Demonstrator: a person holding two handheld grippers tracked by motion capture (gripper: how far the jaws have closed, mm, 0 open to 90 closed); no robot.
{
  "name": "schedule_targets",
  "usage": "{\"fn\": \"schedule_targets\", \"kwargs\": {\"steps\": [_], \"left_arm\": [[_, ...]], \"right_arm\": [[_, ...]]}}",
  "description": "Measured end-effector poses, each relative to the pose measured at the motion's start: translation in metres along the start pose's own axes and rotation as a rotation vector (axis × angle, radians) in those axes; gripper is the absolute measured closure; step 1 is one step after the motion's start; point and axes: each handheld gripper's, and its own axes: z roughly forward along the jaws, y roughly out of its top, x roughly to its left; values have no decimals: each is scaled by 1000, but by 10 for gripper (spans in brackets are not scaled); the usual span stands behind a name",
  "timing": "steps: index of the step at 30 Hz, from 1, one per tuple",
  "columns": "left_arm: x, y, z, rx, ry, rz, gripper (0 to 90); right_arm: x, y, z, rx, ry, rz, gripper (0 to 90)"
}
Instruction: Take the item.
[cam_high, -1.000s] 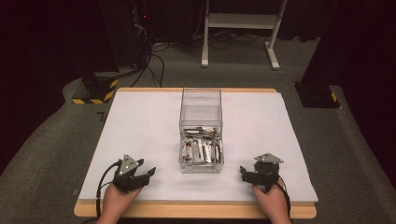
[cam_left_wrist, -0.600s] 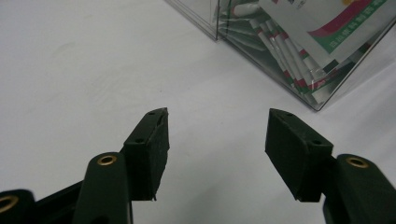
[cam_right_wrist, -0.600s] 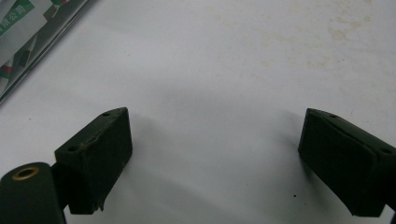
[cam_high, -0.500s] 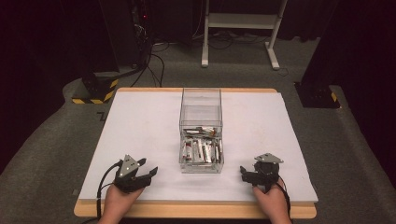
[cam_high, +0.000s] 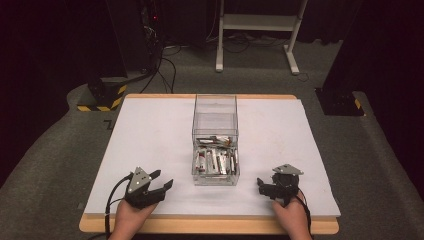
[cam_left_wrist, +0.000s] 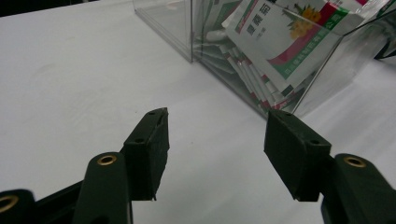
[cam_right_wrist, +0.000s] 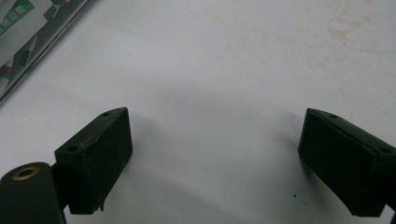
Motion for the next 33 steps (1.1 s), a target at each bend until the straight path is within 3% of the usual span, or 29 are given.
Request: {"fn": "schedule_targets", "kwargs": {"steps": [4, 11, 16, 33], "left_arm": [[-5, 2, -1, -23, -15, -17, 403], [-11, 4, -1, -26, -24, -2, 401], [-17, 8, -1, -53, -38, -24, 404], [-31, 20, 3, -90, -73, -31, 409]], "right_arm": [[0, 0, 0, 0, 0, 0, 96], [0, 0, 0, 0, 1, 1, 96], [0, 0, 0, 0, 1, 1, 96], [0, 0, 0, 0, 1, 1, 96]]}}
